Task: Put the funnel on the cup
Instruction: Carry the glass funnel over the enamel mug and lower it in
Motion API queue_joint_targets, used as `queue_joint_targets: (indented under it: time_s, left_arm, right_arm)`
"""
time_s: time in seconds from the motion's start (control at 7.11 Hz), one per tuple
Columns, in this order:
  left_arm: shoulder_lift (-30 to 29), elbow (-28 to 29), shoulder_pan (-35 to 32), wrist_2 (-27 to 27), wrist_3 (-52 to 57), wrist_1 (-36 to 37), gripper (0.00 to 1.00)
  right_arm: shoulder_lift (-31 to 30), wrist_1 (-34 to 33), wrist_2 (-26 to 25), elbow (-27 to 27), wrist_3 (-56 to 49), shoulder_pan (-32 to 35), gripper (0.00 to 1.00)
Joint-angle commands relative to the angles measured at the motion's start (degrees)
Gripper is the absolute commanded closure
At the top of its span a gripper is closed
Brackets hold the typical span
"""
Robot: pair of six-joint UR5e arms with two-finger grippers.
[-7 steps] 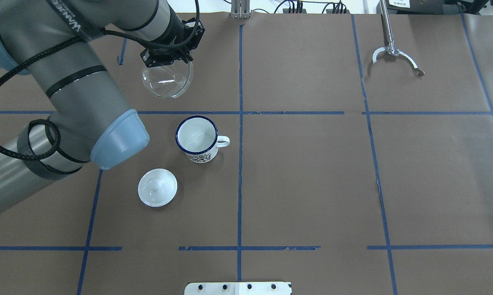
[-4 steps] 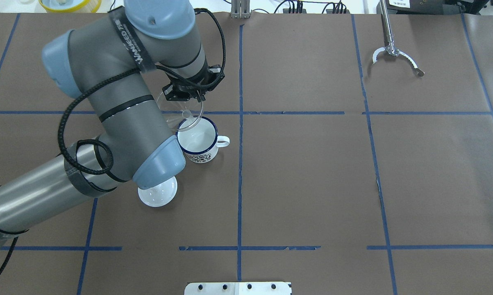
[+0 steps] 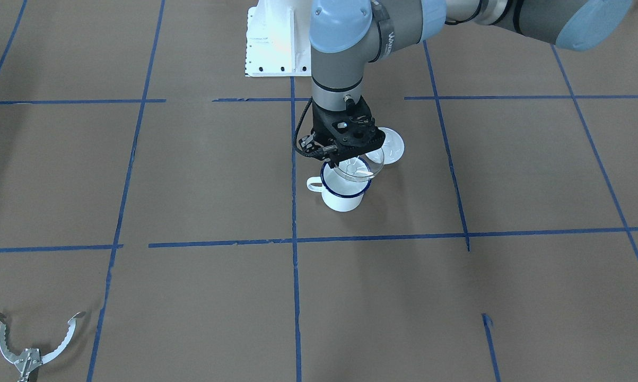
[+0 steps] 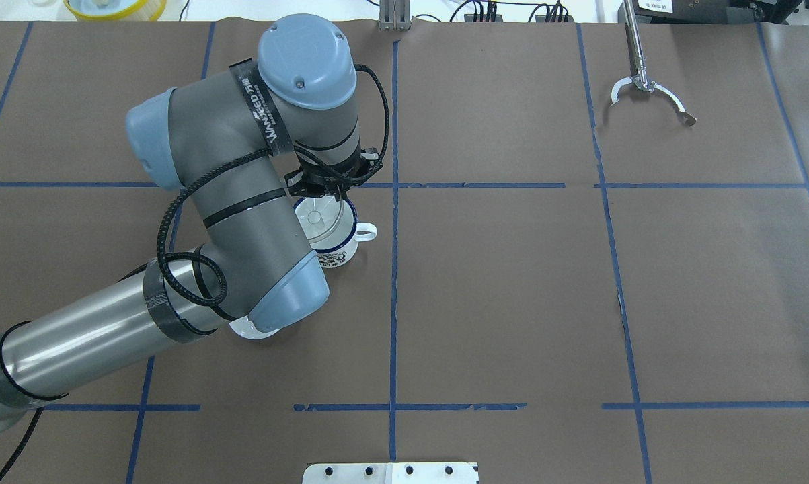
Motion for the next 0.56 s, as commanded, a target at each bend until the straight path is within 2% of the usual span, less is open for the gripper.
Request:
queue_joint_targets:
  time_s: [0.0, 0.42]
  left_arm:
    - [-0.8, 2.7, 0.7, 0.1, 0.2, -0.3, 1.0]
    - [-1.9, 6.3, 1.7, 0.1, 0.8, -2.5, 1.0]
  right_arm:
    - [0.0, 0.0, 0.0, 0.0, 0.0, 0.0, 0.0]
    - [0.0, 0.0, 0.0, 0.0, 0.0, 0.0, 0.0]
